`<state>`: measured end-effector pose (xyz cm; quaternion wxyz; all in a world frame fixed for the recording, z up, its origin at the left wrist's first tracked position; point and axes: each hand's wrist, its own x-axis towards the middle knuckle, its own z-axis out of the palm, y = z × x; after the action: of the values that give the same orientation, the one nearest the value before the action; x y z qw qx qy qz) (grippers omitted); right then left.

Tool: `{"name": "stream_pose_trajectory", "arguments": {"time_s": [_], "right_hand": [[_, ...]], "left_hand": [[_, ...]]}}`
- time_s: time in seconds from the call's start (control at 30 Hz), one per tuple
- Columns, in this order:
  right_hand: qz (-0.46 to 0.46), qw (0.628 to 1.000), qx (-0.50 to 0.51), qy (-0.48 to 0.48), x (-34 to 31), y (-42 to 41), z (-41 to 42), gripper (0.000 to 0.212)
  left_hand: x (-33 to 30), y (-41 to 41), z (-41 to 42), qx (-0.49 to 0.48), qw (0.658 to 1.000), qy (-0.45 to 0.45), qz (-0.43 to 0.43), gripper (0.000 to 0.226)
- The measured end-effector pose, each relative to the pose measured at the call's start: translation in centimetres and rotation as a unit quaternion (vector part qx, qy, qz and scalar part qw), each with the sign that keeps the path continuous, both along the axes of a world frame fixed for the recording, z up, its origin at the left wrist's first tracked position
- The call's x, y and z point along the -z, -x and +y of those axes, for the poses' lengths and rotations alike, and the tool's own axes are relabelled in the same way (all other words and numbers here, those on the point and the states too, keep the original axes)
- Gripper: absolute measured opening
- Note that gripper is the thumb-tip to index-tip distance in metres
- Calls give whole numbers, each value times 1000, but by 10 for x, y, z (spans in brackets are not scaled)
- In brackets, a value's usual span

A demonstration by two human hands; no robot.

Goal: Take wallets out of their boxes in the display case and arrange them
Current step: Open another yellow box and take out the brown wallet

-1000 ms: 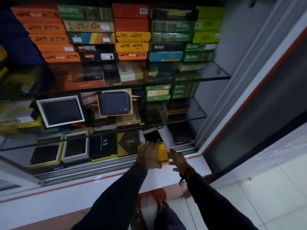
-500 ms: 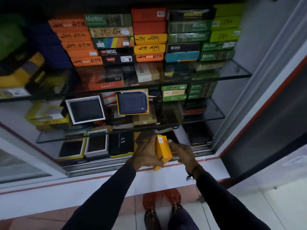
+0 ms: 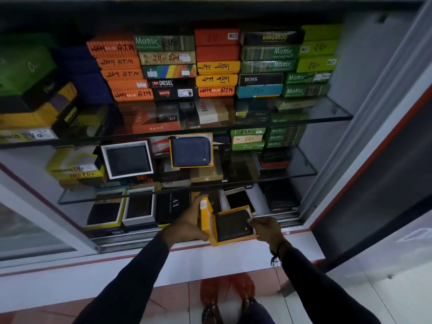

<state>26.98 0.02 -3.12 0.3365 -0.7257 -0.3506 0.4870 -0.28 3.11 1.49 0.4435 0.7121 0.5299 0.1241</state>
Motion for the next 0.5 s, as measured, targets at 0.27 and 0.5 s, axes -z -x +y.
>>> {"name": "stream_pose_trajectory", "arguments": {"time_s": [0.27, 0.5], "right_hand": [[39, 999, -31, 21, -1, 17, -5, 26], [-149, 985, -83, -2, 1, 65, -1, 37]], "left_hand": [[27, 57, -28, -79, 987, 1, 138, 117], [39, 33, -44, -132, 989, -20, 68, 86]]}}
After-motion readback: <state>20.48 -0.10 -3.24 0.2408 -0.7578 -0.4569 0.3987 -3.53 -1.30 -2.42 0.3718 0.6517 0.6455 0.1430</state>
